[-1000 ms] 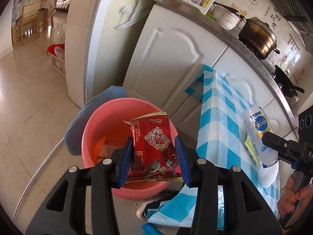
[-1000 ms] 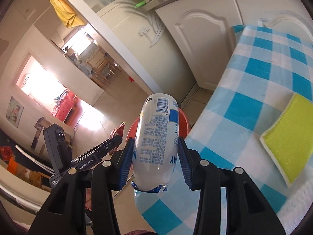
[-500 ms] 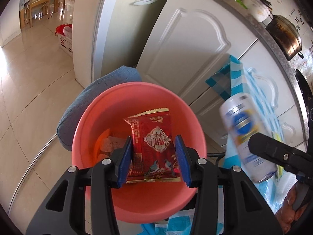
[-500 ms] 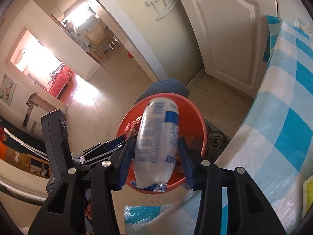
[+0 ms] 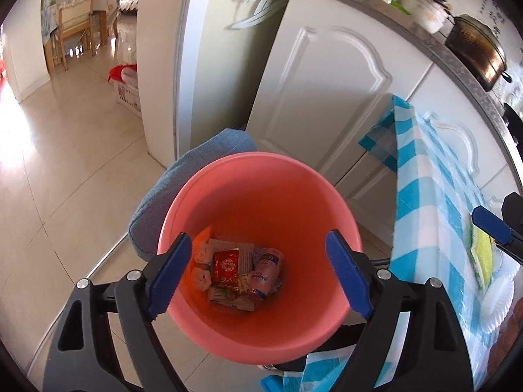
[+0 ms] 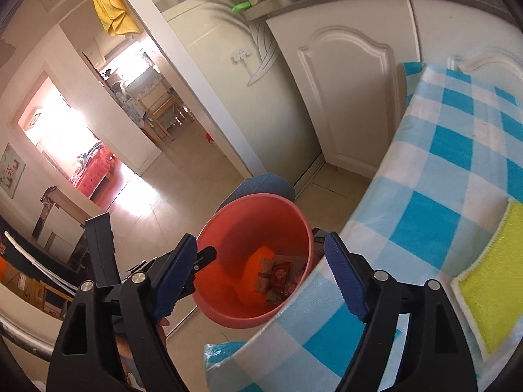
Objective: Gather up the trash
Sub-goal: 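Move both tools back over the table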
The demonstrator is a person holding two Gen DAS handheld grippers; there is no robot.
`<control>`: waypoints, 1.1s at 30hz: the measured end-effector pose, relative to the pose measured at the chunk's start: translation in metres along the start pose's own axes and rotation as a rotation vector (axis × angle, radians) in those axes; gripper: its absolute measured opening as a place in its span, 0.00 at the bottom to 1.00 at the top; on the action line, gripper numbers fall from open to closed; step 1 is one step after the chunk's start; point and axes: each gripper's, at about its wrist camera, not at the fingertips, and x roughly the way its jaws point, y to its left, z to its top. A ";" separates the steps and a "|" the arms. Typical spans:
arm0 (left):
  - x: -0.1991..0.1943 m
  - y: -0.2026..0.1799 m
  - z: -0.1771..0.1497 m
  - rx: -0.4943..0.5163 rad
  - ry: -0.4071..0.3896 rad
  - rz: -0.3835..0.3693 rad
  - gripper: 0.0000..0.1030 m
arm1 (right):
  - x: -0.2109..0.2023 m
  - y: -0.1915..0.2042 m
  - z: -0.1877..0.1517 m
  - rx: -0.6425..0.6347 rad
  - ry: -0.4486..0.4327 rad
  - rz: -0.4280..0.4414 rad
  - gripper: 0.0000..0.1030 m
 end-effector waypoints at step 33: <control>-0.091 -0.188 -0.075 0.456 -0.011 -0.336 0.85 | -0.237 -0.117 -0.150 0.242 -0.455 -0.331 0.78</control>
